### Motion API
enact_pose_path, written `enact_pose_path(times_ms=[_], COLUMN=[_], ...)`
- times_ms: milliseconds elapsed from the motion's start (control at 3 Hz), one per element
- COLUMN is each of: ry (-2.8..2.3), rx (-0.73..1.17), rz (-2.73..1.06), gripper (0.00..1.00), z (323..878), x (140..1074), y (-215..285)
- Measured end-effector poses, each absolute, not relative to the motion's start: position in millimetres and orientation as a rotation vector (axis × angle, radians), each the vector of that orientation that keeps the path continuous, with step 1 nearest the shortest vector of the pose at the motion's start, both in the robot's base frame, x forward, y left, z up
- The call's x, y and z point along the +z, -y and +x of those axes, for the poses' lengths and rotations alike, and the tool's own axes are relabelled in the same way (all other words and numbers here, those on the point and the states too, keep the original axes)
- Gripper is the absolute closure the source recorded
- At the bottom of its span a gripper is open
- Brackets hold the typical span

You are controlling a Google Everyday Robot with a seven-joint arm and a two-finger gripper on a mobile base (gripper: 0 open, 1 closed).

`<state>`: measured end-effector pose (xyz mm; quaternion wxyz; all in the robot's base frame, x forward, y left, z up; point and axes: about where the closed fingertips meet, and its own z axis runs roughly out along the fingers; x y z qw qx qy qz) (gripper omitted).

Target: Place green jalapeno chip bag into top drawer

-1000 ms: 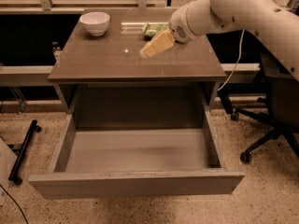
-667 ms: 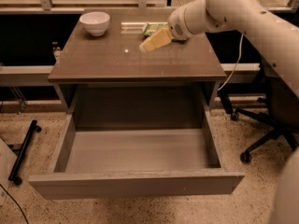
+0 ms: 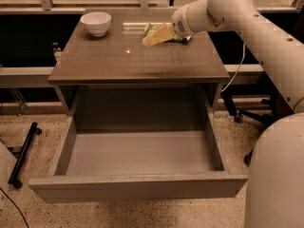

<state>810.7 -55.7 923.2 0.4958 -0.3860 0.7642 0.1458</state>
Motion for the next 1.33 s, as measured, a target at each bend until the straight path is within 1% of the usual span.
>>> enact_pose_path(times_ms=[667,1333], ry=[-1.877,-1.864], rx=[0.311,0.330], rz=[-0.809,-0.744], gripper=[0.00,0.00], z=[837.0,872.4], x=[904.2,890.1], y=[66.2,68.2])
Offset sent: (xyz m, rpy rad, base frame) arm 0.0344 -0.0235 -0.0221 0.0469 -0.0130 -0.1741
